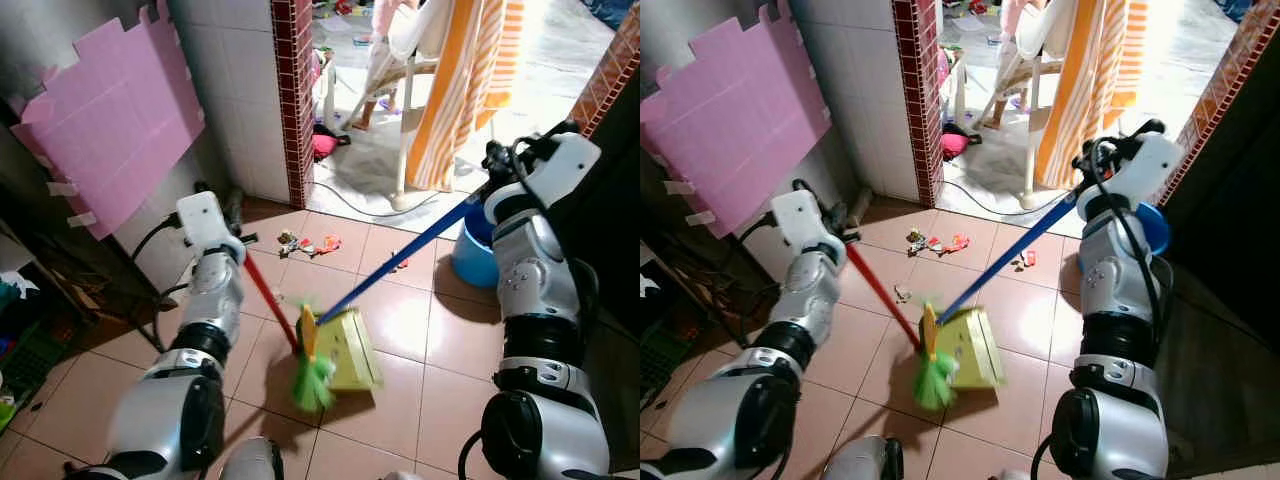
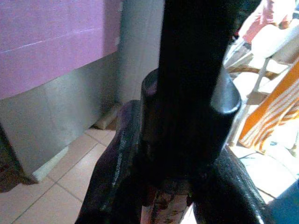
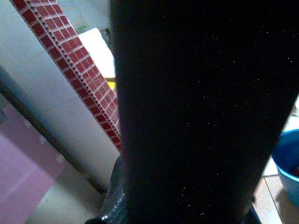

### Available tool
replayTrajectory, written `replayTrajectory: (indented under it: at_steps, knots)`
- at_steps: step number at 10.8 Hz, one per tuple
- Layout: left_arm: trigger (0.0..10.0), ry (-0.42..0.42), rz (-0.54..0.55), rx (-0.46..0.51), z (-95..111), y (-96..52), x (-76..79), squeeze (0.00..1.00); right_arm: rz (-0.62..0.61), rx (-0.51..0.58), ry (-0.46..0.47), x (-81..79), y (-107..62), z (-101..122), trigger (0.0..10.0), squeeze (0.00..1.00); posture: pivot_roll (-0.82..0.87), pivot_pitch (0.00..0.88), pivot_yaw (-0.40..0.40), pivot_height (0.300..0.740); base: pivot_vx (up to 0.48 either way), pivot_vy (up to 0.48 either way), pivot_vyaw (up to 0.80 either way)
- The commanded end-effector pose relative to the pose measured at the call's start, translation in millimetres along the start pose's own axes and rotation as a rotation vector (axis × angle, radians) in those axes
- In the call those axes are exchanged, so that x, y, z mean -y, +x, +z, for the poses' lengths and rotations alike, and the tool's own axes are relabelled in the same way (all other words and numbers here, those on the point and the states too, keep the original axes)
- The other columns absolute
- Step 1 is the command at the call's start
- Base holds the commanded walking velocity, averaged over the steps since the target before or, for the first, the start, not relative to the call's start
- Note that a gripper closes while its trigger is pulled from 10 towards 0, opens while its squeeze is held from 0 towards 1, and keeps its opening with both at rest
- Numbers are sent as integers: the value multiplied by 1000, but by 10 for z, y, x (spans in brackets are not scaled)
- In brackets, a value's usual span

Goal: Sweep floor

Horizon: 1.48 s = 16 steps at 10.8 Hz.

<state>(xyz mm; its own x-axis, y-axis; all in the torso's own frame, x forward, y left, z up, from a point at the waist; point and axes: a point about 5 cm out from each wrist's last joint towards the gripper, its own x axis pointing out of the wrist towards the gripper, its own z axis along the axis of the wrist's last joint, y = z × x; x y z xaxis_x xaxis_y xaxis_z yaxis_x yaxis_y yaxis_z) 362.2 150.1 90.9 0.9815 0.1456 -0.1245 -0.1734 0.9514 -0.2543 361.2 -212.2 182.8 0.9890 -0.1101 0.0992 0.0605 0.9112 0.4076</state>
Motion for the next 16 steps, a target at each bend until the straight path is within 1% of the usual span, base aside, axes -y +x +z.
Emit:
replayTrajectory:
  at_steps: [1, 2, 3, 4, 5, 6, 7, 8, 9, 10, 11, 12, 13, 14, 15, 16]
  knots:
    - [10000, -45, -6, 140, 386, 122, 2, 0, 36, 1, 4, -90, 42, -4, 10000, 0, -115, 0, 46, 740, 0, 0, 0]
    - [10000, -38, 18, 165, 480, 153, -99, 0, 44, 12, -2, -114, 67, 18, 10000, 0, -110, 0, 45, 740, 0, 0, 0]
    - [10000, -21, 21, 172, 513, 162, -159, 0, 48, 26, 16, -148, 98, 49, 10000, 0, -106, 0, 45, 740, 0, 0, 0]
    - [10000, -7, 29, 158, 473, 151, -209, 0, 52, 49, 78, -198, 147, 107, 10000, 0, -101, 0, 47, 740, 0, 0, 0]
    - [10000, 2, 35, 139, 406, 132, -242, 0, 53, 84, 129, -257, 211, 219, 10000, 0, -101, 0, 48, 740, 0, 0, 0]
    - [10000, 4, 39, 123, 340, 111, -249, 0, 62, 143, 131, -328, 291, 410, 10000, 0, -102, 0, 47, 740, 0, 0, 0]
    - [10000, 6, 37, 121, 324, 105, -240, 0, 67, 190, 76, -358, 318, 533, 10000, 0, -100, 0, 42, 740, 0, 0, 0]
    - [10000, 11, 30, 123, 322, 104, -220, 0, 80, 293, -123, -416, 337, 755, 10000, 0, -100, 0, 41, 740, 0, 0, 0]
    - [10000, 12, 27, 129, 332, 106, -212, 0, 104, 369, -286, -473, 324, 879, 10000, 0, -100, 0, 41, 740, 0, 0, 0]
    - [10000, 13, 24, 134, 341, 108, -208, 0, 107, 390, -357, -473, 315, 895, 10000, 0, -97, 0, 42, 740, 0, 0, 0]
    - [10000, 18, 21, 138, 346, 107, -211, 0, 111, 393, -435, -432, 277, 822, 10000, 0, -94, 0, 42, 740, 0, 0, 0]
    - [10000, 22, 20, 138, 341, 103, -220, 0, 116, 386, -470, -398, 246, 758, 10000, 0, -93, 0, 43, 740, 0, 0, 0]
    - [10000, 30, 19, 133, 312, 89, -244, 0, 124, 367, -529, -337, 194, 642, 10000, 0, -92, 0, 46, 740, 0, 0, 0]
    - [10000, 35, 8, 132, 292, 77, -248, 0, 105, 296, -559, -206, 140, 446, 10000, 0, -92, 0, 46, 740, 0, 0, 0]
    - [10000, 17, -16, 134, 286, 70, -234, 0, 81, 229, -590, -94, 80, 263, 10000, 0, -90, 0, 45, 740, 0, 0, 0]
    - [10000, 14, -59, 143, 271, 47, -205, 0, 55, 103, -614, 79, -83, -100, 10000, 0, -85, 0, 47, 740, 0, 0, 0]
